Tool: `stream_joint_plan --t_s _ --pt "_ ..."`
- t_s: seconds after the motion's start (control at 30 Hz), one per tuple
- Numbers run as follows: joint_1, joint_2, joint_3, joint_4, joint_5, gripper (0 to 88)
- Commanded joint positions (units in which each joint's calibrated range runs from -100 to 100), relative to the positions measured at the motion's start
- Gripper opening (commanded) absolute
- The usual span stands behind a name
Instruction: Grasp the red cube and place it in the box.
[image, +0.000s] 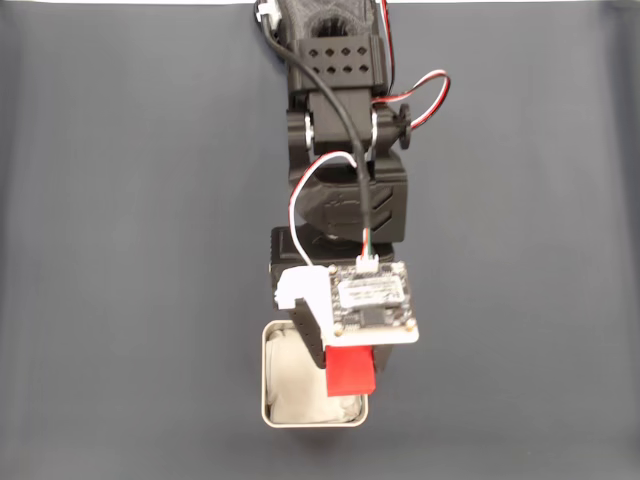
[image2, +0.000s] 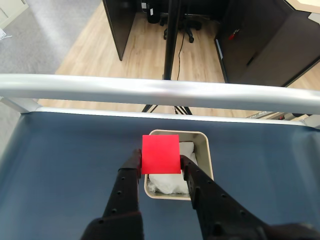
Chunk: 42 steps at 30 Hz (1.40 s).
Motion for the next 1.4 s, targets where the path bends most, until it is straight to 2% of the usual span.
stream_joint_plan --t_s 0.0,1.37 --pt "1.2 -4.8 0.5 -1.6 0.0 5.9" --pt "3.0 -4.1 5.5 -5.6 0.0 5.9"
